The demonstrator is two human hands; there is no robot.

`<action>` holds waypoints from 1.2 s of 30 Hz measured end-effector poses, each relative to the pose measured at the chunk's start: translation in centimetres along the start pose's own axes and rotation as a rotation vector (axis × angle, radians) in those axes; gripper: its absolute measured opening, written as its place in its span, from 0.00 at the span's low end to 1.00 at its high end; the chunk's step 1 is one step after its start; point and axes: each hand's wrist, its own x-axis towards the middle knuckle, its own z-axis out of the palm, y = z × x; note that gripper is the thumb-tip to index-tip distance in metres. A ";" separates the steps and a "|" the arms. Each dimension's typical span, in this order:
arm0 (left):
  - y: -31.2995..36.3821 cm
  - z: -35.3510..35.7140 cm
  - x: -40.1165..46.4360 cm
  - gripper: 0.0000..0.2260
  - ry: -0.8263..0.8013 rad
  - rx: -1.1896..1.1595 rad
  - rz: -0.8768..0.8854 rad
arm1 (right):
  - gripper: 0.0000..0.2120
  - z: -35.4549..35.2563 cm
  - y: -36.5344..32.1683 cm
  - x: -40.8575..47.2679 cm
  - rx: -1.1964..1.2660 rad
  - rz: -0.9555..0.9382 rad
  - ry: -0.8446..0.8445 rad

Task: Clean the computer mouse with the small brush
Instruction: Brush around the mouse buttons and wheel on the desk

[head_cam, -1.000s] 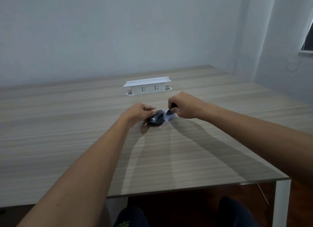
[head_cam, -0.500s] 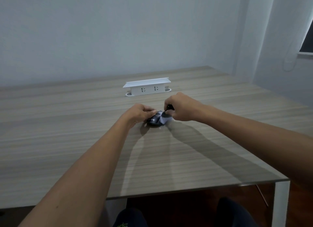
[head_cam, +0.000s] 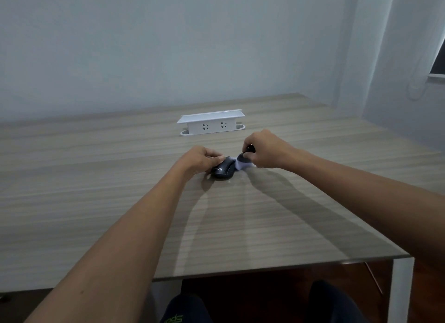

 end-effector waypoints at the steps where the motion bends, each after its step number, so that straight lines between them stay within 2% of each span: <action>1: 0.2 0.0 -0.1 0.13 0.015 0.028 -0.002 | 0.08 0.1 0.0 0.1 0.027 0.014 -0.001; 5: 1.1 0.0 -0.4 0.13 0.058 0.132 -0.032 | 0.08 1.1 0.3 0.9 0.135 0.080 -0.012; 10: 1.4 -0.7 -0.6 0.12 0.047 0.137 -0.100 | 0.09 1.6 0.3 1.4 0.226 0.151 -0.022; 13: 1.7 -1.7 -0.5 0.12 0.037 0.289 -0.078 | 0.10 1.3 0.3 1.1 0.267 0.173 -0.007; 18: 2.6 -2.3 0.6 0.33 -0.189 0.721 0.079 | 0.12 0.2 0.1 0.4 0.396 0.221 0.016; 20: 2.7 -1.9 1.0 0.37 -0.266 0.797 0.119 | 0.12 -0.1 0.0 0.2 0.443 0.249 0.009; 22: 2.7 -1.5 1.2 0.38 -0.298 0.812 0.151 | 0.12 -0.4 0.0 0.0 0.485 0.281 0.001; 26: 2.0 -1.3 1.6 0.38 -0.247 0.801 0.206 | 0.09 -0.7 0.0 -0.1 0.512 0.248 -0.015; 36: 0.7 -2.1 1.6 0.34 -0.190 0.733 0.282 | 0.07 -0.1 -0.7 0.3 0.178 0.002 0.012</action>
